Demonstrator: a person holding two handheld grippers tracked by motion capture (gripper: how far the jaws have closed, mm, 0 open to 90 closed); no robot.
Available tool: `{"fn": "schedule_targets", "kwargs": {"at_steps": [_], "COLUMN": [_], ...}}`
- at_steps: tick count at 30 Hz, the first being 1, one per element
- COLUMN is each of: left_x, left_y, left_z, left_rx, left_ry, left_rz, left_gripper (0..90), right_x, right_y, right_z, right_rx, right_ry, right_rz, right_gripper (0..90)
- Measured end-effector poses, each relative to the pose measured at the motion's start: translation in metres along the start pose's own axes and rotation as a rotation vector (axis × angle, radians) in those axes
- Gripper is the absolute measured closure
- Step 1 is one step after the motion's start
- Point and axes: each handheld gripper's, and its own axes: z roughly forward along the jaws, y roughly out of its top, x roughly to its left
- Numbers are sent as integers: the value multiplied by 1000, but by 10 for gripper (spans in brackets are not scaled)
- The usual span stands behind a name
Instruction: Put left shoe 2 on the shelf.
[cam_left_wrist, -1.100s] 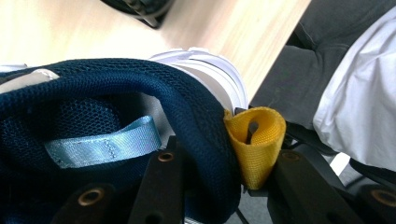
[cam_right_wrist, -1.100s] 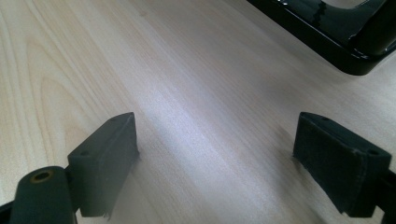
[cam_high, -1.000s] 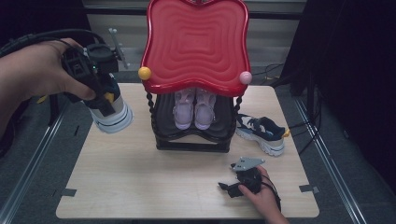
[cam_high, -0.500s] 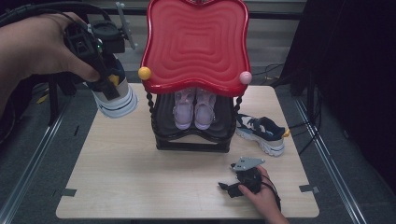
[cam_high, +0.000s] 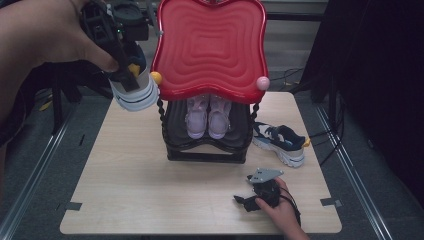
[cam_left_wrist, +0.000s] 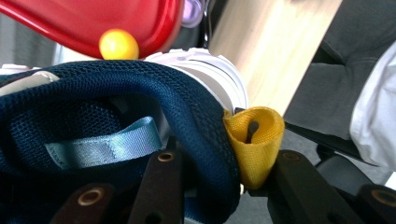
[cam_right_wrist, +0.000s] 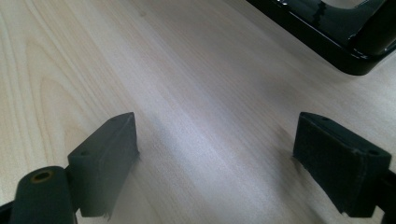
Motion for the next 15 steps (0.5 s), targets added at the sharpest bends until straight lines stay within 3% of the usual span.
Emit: {"fn": "schedule_targets", "kwargs": {"at_steps": [15], "left_x": [-5], "left_y": [31], "left_z": [-4], "left_rx": [-15], "left_ry": [83], "left_rz": [91], "left_gripper": [729], "right_x": [0], "right_y": [0], "right_z": [0], "right_rx": [0], "right_ry": [1], "right_rz": [1], "right_gripper": [134]}}
